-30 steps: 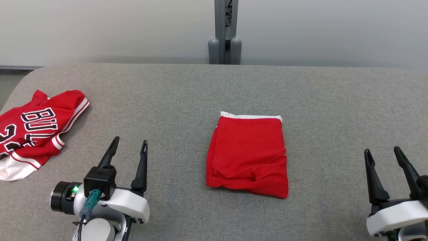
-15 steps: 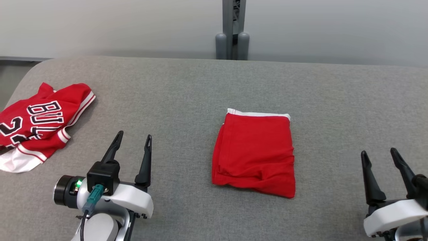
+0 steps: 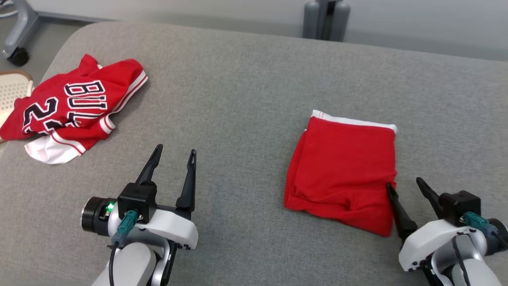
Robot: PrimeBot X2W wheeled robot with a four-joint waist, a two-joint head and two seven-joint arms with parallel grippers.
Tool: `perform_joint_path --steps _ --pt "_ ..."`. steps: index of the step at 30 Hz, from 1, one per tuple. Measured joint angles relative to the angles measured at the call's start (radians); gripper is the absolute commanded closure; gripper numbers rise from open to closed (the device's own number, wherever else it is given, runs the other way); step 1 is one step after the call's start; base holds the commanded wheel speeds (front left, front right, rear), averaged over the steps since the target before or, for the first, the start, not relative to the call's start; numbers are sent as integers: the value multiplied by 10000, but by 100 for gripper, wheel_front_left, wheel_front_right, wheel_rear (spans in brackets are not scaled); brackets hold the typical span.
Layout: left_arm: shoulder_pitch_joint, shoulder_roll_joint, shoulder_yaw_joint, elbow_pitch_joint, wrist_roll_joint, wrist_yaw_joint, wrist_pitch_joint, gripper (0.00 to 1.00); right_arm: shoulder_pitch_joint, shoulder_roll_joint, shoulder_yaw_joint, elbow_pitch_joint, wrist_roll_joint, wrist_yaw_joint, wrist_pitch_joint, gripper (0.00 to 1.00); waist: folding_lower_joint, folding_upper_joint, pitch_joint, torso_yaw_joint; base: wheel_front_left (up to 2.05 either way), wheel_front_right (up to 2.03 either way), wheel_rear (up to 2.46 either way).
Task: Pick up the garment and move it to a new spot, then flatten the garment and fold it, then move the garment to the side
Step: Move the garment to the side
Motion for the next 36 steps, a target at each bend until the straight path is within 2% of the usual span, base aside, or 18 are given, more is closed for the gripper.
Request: perform_joint_path --steps 6,11,12,13,14,18,23,30,36 --pt "-263 -184 -67 234 25 -184 -69 0 -533 12 700 1001 420 -2 -169 0 0 0 530 334 0 0 0" --pt "-412 -282 -92 353 109 -272 -102 0 -628 150 1189 1200 1298 -15 -180 0 0 0 593 271 0 0 0" --pt "-432 -293 -86 366 121 -291 -104 0 -633 180 1310 1206 1570 -17 -90 46 0 0 597 234 0 0 0" --pt "-460 -297 -81 382 123 -295 -104 0 -647 190 1429 1191 1795 -17 -21 75 0 0 599 191 0 0 0" --pt "-498 -295 -75 389 136 -295 -107 0 -661 188 1513 1168 1887 -17 -12 100 0 0 601 144 0 0 0" --pt "-572 -282 -8 418 194 -297 -128 0 -750 6 1747 1028 2011 13 132 100 0 0 624 -113 0 0 0" --pt "-546 -132 155 274 211 -261 -134 0 -657 -405 1419 673 1561 13 165 100 0 0 629 -575 0 0 0" --pt "-560 113 267 -224 382 -215 -146 0 -269 -934 853 31 828 0 157 100 0 0 762 -1693 0 0 0" --pt "-864 403 205 -771 646 -211 27 0 -576 -1321 562 171 374 2 25 100 0 0 996 -2645 0 0 0"
